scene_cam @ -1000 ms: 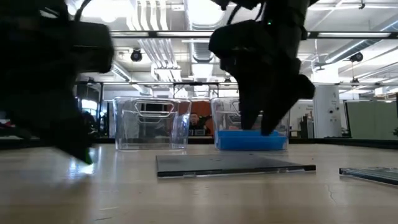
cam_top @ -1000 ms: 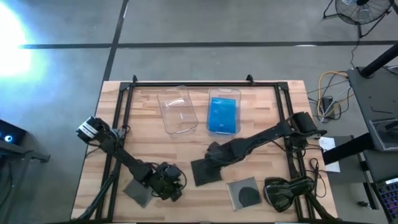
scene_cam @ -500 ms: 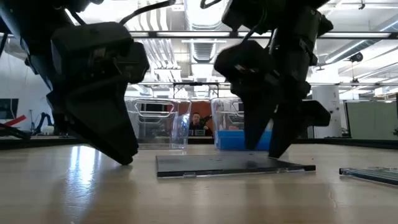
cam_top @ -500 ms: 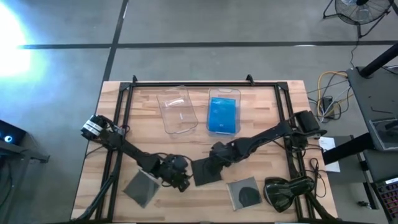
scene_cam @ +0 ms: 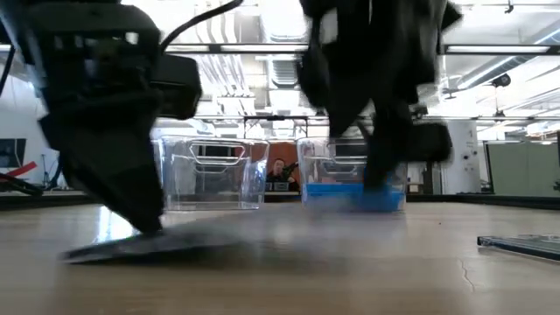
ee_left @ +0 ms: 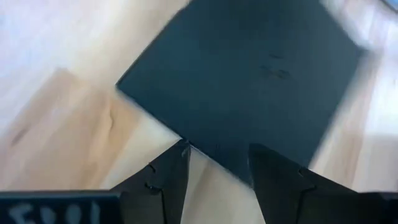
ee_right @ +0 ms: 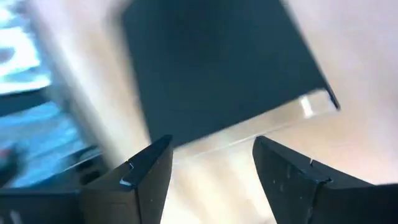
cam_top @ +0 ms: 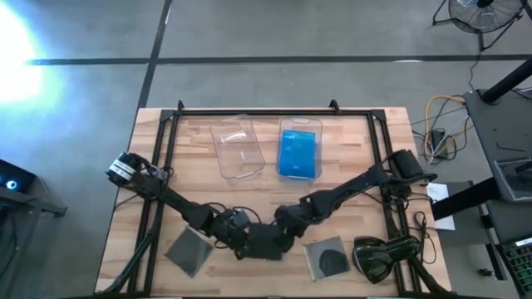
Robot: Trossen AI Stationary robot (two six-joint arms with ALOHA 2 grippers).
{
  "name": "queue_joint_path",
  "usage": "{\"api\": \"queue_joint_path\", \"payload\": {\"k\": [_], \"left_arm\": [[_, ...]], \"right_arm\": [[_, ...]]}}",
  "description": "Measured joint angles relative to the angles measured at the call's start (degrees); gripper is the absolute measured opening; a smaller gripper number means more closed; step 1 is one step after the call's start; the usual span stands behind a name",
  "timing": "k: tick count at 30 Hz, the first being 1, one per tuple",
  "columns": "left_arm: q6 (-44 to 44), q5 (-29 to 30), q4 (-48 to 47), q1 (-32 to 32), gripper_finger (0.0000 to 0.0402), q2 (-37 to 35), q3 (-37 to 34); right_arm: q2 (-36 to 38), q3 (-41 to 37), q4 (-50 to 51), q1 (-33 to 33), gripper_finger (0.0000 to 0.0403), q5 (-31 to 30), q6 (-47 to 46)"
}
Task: Pick & place jewel cases by type
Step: Put the middle black CD case into the left transparent bin
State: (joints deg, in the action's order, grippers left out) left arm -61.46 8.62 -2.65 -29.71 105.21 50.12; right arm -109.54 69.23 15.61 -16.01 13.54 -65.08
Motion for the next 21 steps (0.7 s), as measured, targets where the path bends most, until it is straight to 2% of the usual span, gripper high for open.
{"api": "queue_joint_path", "payload": {"k": [3, 9, 11, 15, 21], "left_arm": [[-0.4, -0.8, -0.4, -1.4, 0.0147, 0.0, -1.3], [-3.1, -1.1, 0.1, -3.5, 0.0147, -0.3, -2.6], [-3.1, -0.4, 0.2, -3.7, 0.0147, -0.3, -2.6], [-3.6, 0.7, 1.2, -3.5, 0.0147, -0.3, -2.6], [-4.0, 1.3, 1.1, -3.5, 0.0147, -0.3, -2.6]], "right_arm": [[1.8, 2.0, -1.8, 0.4, 0.0215, -0.3, 2.0], [0.8, 3.4, -3.7, 0.8, 0.0215, -5.3, 4.3], [0.8, 3.5, -8.2, 0.7, 0.0215, -5.3, 4.1], [-1.2, 3.6, -15.1, 0.6, 0.0215, -4.4, 2.2], [-1.9, 4.3, -10.3, 0.7, 0.0214, 2.3, -0.6]]}}
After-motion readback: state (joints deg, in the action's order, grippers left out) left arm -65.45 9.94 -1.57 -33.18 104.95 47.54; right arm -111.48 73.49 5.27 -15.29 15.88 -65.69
